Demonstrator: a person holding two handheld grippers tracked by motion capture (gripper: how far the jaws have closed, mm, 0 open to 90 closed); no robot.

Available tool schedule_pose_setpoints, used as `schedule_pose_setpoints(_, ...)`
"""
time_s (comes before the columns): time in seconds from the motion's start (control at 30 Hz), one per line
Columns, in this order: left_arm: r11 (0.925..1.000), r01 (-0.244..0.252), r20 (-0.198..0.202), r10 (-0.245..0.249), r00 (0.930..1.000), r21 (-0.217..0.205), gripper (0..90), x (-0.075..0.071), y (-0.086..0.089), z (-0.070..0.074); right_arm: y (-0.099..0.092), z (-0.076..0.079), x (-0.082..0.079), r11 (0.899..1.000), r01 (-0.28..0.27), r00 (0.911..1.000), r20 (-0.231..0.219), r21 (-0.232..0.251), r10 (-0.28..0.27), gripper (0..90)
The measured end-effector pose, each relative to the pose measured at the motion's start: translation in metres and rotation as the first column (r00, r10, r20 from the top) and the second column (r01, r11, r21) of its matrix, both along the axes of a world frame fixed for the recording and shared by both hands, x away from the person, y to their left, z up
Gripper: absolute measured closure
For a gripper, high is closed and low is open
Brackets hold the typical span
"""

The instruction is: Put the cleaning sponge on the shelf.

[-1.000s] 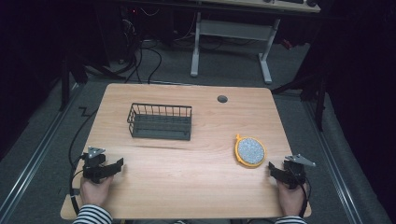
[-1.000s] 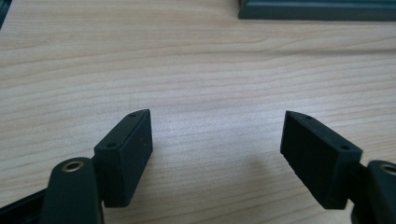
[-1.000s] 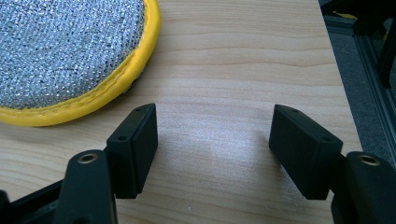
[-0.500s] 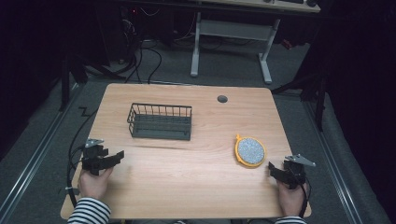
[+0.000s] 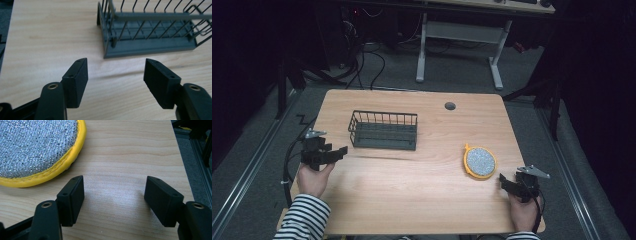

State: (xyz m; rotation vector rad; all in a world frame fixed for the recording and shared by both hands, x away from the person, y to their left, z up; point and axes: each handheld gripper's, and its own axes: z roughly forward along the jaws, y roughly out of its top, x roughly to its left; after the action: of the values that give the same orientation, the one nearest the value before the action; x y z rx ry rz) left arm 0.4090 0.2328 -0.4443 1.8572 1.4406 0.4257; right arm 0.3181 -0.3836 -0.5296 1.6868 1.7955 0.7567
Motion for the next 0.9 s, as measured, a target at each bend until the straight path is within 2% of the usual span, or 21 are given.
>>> schedule_pose_setpoints(0.1,1.0000,0.004,0.014,-0.004,0.9999,-0.008,36.7,0.009,-0.002,0.014,0.000,0.000,0.000,1.000,0.000,1.0000,0.000,-0.001,0.000,32.5)
schedule_pose_setpoints(0.23,0.9998,0.009,0.010,-0.009,0.9999,0.017,37.4,0.025,-0.007,0.028,0.000,0.000,0.000,1.000,-0.004,1.0000,-0.001,-0.001,0.004,32.3)
schedule_pose_setpoints(0.3,0.9993,0.010,0.002,-0.010,0.9999,0.037,37.6,0.036,-0.010,0.033,0.000,0.000,-0.001,1.000,-0.007,1.0000,-0.001,-0.002,0.007,32.3)
schedule_pose_setpoints(0.4,0.9991,0.006,-0.010,-0.005,0.9999,0.042,38.5,0.050,-0.013,0.035,0.000,0.000,-0.001,1.000,-0.007,1.0000,-0.002,-0.001,0.007,32.2)
schedule_pose_setpoints(0.47,0.9989,0.003,-0.018,-0.002,0.9998,0.046,39.1,0.060,-0.016,0.036,0.000,0.000,-0.001,1.000,-0.008,1.0000,-0.002,-0.001,0.008,32.2)
schedule_pose_setpoints(0.67,0.9950,-0.007,-0.043,0.011,0.9990,0.100,44.1,0.089,-0.026,0.033,0.000,0.000,-0.001,1.000,-0.008,1.0000,-0.002,-0.001,0.008,32.2)
schedule_pose_setpoints(0.8,0.9912,-0.003,-0.062,0.012,0.9980,0.132,47.7,0.102,-0.034,0.027,0.001,0.000,-0.001,1.000,-0.010,1.0000,-0.001,-0.002,0.010,32.1)
schedule_pose_setpoints(0.9,0.9904,-0.012,-0.083,0.024,0.9963,0.138,50.5,0.108,-0.036,0.020,0.001,0.000,-0.001,1.000,-0.010,1.0000,0.000,-0.002,0.010,32.1)
